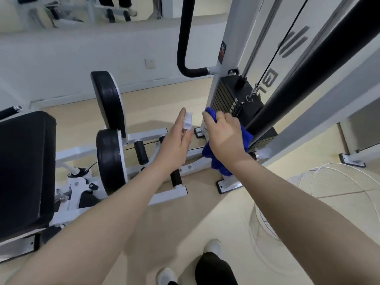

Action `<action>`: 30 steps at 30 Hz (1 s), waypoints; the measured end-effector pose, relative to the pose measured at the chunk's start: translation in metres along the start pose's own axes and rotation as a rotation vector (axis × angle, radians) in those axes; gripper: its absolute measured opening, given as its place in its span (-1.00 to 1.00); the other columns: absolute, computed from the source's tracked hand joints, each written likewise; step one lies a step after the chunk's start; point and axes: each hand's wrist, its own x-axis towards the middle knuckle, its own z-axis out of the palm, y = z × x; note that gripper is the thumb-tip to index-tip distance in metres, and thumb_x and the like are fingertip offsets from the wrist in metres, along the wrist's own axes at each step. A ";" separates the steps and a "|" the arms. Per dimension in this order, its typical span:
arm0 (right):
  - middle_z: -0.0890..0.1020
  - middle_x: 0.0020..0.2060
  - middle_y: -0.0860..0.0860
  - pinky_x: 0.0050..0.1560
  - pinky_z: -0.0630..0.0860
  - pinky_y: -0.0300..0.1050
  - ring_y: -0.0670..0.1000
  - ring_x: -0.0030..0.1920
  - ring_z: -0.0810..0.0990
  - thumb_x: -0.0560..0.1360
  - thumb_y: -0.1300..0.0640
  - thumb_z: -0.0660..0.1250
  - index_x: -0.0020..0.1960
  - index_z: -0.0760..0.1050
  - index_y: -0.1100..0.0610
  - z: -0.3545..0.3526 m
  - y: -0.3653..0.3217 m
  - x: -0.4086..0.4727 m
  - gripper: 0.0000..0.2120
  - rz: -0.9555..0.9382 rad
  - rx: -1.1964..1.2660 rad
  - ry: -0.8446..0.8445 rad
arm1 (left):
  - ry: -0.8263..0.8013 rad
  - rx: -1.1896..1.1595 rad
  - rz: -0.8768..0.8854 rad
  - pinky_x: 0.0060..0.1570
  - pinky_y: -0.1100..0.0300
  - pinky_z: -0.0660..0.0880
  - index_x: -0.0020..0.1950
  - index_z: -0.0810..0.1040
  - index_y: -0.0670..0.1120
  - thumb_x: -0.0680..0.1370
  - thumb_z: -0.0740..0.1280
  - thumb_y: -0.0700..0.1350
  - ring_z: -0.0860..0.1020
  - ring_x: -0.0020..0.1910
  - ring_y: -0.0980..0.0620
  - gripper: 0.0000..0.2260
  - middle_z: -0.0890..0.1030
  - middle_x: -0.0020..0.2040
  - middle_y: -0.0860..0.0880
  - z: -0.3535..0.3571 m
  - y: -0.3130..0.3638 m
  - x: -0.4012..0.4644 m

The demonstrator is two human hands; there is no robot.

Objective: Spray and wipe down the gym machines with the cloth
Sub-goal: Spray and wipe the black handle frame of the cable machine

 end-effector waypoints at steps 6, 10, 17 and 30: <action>0.42 0.25 0.05 0.05 0.45 -0.03 0.05 0.08 0.50 0.56 0.29 0.08 0.41 0.21 0.03 0.021 -0.005 0.045 -0.56 0.344 0.818 0.036 | 0.002 0.076 0.099 -0.23 0.30 0.34 0.49 -0.14 0.22 0.66 -0.02 -0.11 0.46 -0.26 0.07 -0.52 0.40 0.27 -0.39 -0.010 -0.002 0.048; 0.48 0.19 0.05 -0.02 0.38 -0.10 0.05 0.03 0.50 0.58 0.27 0.05 0.35 0.29 0.04 0.022 0.000 0.091 -0.64 0.536 1.008 -0.031 | 0.051 0.031 0.040 -0.25 -0.03 0.43 0.45 0.08 0.29 0.63 0.05 -0.14 0.48 -0.28 -0.15 -0.53 0.51 -0.27 -0.12 -0.017 0.000 0.080; 0.52 0.13 0.03 -0.01 0.43 -0.08 0.01 0.00 0.48 0.58 0.26 0.03 0.31 0.33 0.03 0.017 -0.012 0.168 -0.65 0.716 1.162 -0.086 | 0.144 0.252 0.029 -0.33 0.16 0.38 0.40 0.16 0.17 0.58 0.20 -0.07 0.47 -0.33 0.00 -0.57 0.49 -0.30 -0.05 -0.050 0.009 0.148; 0.53 -0.02 -0.02 -0.01 0.41 -0.16 -0.04 -0.05 0.49 0.60 0.25 0.06 0.30 0.37 0.08 0.045 0.002 0.273 -0.69 0.733 1.160 0.021 | -0.009 0.700 0.217 -0.30 0.02 0.47 0.49 0.11 0.08 0.62 0.09 -0.10 0.48 -0.26 -0.15 -0.56 0.46 0.03 -0.14 -0.082 -0.012 0.307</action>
